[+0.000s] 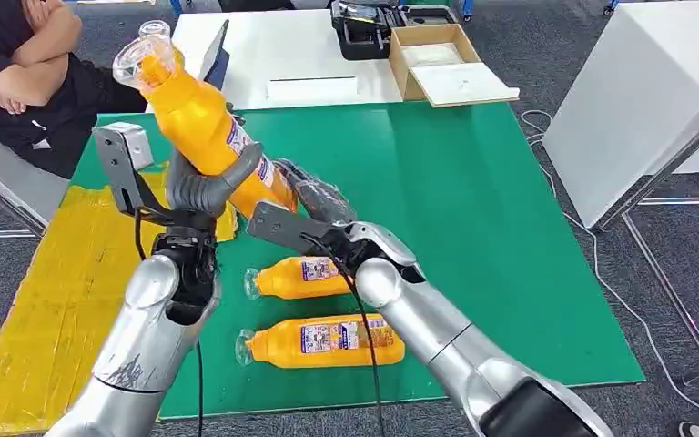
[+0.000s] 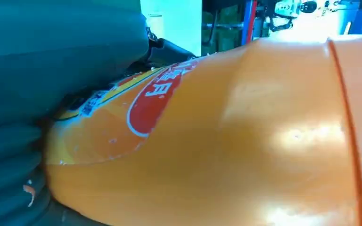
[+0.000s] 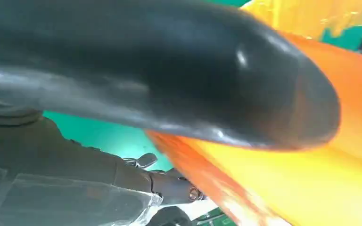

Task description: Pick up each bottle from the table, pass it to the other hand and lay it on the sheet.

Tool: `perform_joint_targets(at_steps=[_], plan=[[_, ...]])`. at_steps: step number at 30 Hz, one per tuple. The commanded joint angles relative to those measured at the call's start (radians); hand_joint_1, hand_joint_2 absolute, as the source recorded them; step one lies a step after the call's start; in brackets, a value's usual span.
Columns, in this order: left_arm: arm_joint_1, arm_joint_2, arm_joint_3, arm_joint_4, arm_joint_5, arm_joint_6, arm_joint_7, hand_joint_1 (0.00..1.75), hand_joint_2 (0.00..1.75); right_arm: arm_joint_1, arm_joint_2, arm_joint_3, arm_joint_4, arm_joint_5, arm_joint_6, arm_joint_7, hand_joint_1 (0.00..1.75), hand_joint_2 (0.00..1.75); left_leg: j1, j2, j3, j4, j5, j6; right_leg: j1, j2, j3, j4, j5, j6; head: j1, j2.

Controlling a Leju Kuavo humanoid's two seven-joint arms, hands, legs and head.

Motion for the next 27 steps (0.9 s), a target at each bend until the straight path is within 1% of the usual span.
perform_joint_targets(at_steps=[1,2,4,5,7,8,9,10,12,13,14,17,19,20,21,22,23,26,27], plan=[[-0.002,0.052,0.092,-0.021,-0.022,-0.03,-0.022,1.75,1.75,0.065,-0.119,-0.098,-0.017,0.065,0.008,-0.028,0.0,0.0,0.0,-0.003,0.004,-0.001,0.0,-0.003,0.0,-0.004,0.005,-0.002,-0.001,-0.001,0.0,0.0],[0.005,0.057,0.101,-0.026,-0.03,-0.032,-0.024,1.75,1.75,0.081,-0.127,-0.121,-0.038,0.084,-0.005,-0.019,0.0,0.0,0.0,-0.002,0.002,-0.001,0.0,-0.002,0.0,-0.003,0.003,-0.001,-0.001,0.0,0.0,0.0],[0.029,0.084,0.131,-0.046,-0.069,-0.018,-0.038,1.75,1.75,0.134,-0.17,-0.177,-0.109,0.096,-0.019,-0.02,0.0,0.0,0.0,-0.001,0.002,0.0,0.0,-0.002,0.0,-0.003,0.003,-0.001,-0.001,0.0,0.0,0.0],[0.048,0.109,0.167,-0.058,-0.139,0.008,-0.051,1.75,1.75,0.184,-0.202,-0.23,-0.181,0.11,-0.023,-0.023,0.0,0.0,0.0,-0.002,0.004,-0.001,-0.001,-0.003,0.0,-0.004,0.005,-0.001,-0.001,-0.001,0.0,0.0],[0.069,0.134,0.227,-0.065,-0.358,0.092,-0.088,1.75,1.75,0.261,-0.246,-0.3,-0.296,0.129,-0.004,-0.03,0.0,0.0,0.0,-0.003,0.006,-0.002,-0.001,-0.004,0.0,-0.005,0.007,-0.002,-0.002,-0.001,0.0,0.0],[0.09,0.164,0.268,-0.06,-0.491,0.138,-0.089,1.75,1.75,0.311,-0.275,-0.343,-0.37,0.127,0.0,-0.047,0.0,0.0,0.0,-0.003,0.003,-0.002,0.0,-0.002,0.0,-0.005,0.004,-0.002,-0.001,-0.001,0.0,0.0],[0.101,0.18,0.284,-0.052,-0.555,0.159,-0.097,1.75,1.75,0.334,-0.285,-0.363,-0.402,0.111,0.01,-0.056,0.0,0.0,0.0,-0.005,0.005,-0.003,-0.001,-0.003,0.0,-0.007,0.007,-0.002,-0.002,-0.001,0.0,0.0],[0.115,0.192,0.321,-0.035,-0.603,0.162,-0.12,1.75,1.75,0.369,-0.299,-0.393,-0.449,0.101,0.023,-0.063,0.0,0.0,0.0,-0.003,0.004,-0.002,-0.001,-0.003,0.0,-0.004,0.005,-0.002,-0.002,-0.001,0.0,0.0],[0.128,0.223,0.345,0.033,-0.765,0.203,-0.133,1.75,1.75,0.435,-0.316,-0.443,-0.537,0.094,0.025,-0.072,0.0,0.0,0.0,-0.003,0.008,-0.003,-0.003,-0.005,0.0,-0.006,0.009,-0.002,-0.004,-0.001,0.0,0.0],[0.128,0.22,0.353,0.05,-0.769,0.204,-0.145,1.75,1.75,0.448,-0.318,-0.451,-0.555,0.095,0.032,-0.072,0.0,0.0,-0.001,-0.002,0.005,-0.003,-0.001,-0.003,-0.001,-0.004,0.005,-0.001,-0.002,-0.001,0.0,0.0],[0.128,0.22,0.353,0.05,-0.769,0.204,-0.145,1.75,1.75,0.448,-0.318,-0.451,-0.555,0.095,0.032,-0.072,0.0,0.0,-0.001,-0.003,0.007,-0.003,-0.002,-0.004,0.0,-0.005,0.007,-0.002,-0.003,-0.001,0.0,0.0],[0.123,0.209,0.349,0.055,-0.771,0.205,-0.15,1.75,1.75,0.445,-0.31,-0.447,-0.556,0.097,0.036,-0.07,0.0,0.0,0.0,-0.003,0.001,-0.001,-0.001,-0.002,0.0,-0.004,0.001,0.0,-0.001,-0.001,0.0,0.0],[0.122,0.207,0.346,0.051,-0.774,0.206,-0.15,1.75,1.75,0.441,-0.307,-0.445,-0.549,0.098,0.037,-0.069,0.0,0.0,0.0,-0.001,0.004,0.0,-0.002,-0.005,0.0,-0.004,0.004,0.001,-0.002,-0.001,0.0,0.0],[0.118,0.225,0.323,0.068,-0.891,0.233,-0.105,1.75,1.75,0.442,-0.306,-0.446,-0.553,0.1,0.036,-0.069,0.0,0.0,0.0,0.0,0.0,-0.001,-0.001,-0.002,0.0,-0.002,0.001,0.0,-0.001,0.0,0.0,0.0],[0.122,0.228,0.32,0.077,-0.932,0.236,-0.091,1.75,1.75,0.453,-0.309,-0.451,-0.567,0.097,0.037,-0.069,0.0,0.0,0.0,0.0,0.002,0.0,-0.001,-0.003,0.0,-0.002,0.002,0.0,-0.001,-0.001,0.0,0.0],[0.126,0.224,0.326,0.103,-0.934,0.219,-0.076,1.75,1.75,0.473,-0.317,-0.458,-0.596,0.085,0.046,-0.068,0.0,0.0,0.0,-0.001,0.004,0.0,-0.001,-0.004,0.0,-0.004,0.004,0.0,-0.002,-0.001,0.0,0.0],[0.132,0.225,0.325,0.137,-0.919,0.197,-0.069,1.75,1.75,0.498,-0.333,-0.464,-0.625,0.067,0.056,-0.077,0.0,0.0,0.0,-0.002,0.002,-0.002,0.0,-0.002,-0.001,-0.004,0.002,-0.001,-0.001,-0.001,0.0,0.0],[0.141,0.239,0.303,0.216,-0.919,0.195,-0.099,1.75,1.75,0.54,-0.372,-0.458,-0.667,0.024,0.069,-0.1,0.0,0.0,-0.001,-0.003,0.003,-0.002,0.0,-0.002,-0.001,-0.004,0.003,-0.001,-0.001,-0.001,0.0,0.0],[0.14,0.241,0.296,0.238,-0.916,0.195,-0.107,1.75,1.75,0.556,-0.382,-0.452,-0.684,0.017,0.069,-0.102,0.0,0.0,-0.001,-0.004,0.007,-0.003,-0.002,-0.005,-0.001,-0.007,0.008,-0.002,-0.003,-0.001,0.0,0.0]])
